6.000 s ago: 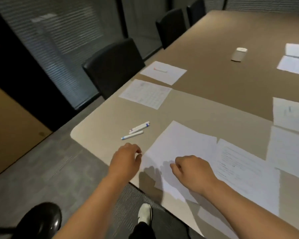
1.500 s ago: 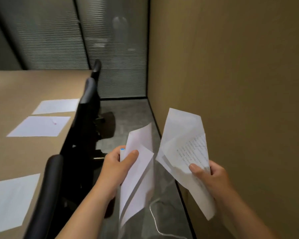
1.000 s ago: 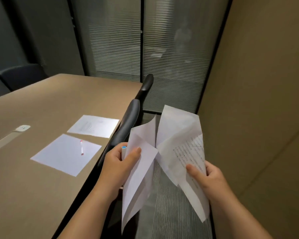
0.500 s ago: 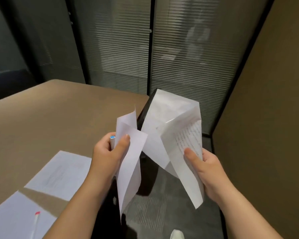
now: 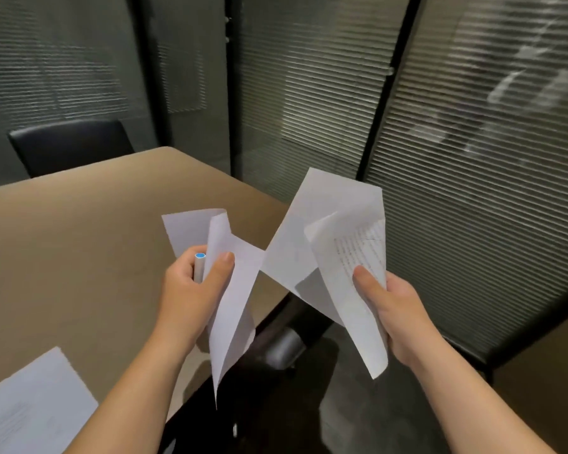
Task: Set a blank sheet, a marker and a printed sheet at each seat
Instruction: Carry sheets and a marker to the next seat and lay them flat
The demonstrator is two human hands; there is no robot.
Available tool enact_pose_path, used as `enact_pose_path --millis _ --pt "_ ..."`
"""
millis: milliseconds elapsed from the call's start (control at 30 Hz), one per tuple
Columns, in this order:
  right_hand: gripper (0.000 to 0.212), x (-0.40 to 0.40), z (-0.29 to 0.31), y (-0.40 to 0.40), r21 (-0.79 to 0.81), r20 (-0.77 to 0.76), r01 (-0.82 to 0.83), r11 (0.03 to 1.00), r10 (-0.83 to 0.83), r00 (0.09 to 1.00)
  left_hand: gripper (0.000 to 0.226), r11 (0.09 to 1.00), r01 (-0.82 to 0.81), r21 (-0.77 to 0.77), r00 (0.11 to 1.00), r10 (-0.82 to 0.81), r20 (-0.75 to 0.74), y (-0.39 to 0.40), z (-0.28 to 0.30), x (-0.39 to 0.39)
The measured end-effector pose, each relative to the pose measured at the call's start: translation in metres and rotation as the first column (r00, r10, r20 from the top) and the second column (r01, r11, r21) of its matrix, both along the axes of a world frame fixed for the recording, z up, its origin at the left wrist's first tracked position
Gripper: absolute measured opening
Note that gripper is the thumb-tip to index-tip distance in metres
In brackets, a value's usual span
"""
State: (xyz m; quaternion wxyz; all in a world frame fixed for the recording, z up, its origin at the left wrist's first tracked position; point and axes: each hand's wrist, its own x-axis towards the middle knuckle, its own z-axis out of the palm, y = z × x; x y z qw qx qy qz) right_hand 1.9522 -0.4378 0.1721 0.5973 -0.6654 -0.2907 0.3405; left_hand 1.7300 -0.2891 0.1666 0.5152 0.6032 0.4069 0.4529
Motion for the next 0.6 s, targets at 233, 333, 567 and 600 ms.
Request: enact_pose_path --millis 233,333,567,600 --pt "0.029 0.115 -0.024 0.15 -0.064 0.026 -0.109 0.992 0.111 0.993 0.008 0.988 -0.154 0.01 0.98 0.154 -0.129 0.118 -0.038 0.089" --pt "0.025 0.151 -0.031 0.196 -0.115 0.032 -0.174 0.978 0.179 0.983 0.008 0.958 -0.284 -0.03 0.948 0.276 -0.157 0.142 -0.047 0.106" --pt "0.027 0.208 -0.071 0.316 -0.243 0.086 -0.409 0.88 0.439 0.894 0.007 0.828 -0.56 -0.007 0.804 0.542 -0.246 0.184 -0.056 0.138" --pt "0.028 0.213 -0.076 0.335 -0.257 0.083 -0.449 0.856 0.483 0.872 0.007 0.785 -0.62 0.011 0.756 0.601 -0.262 0.187 -0.059 0.142"
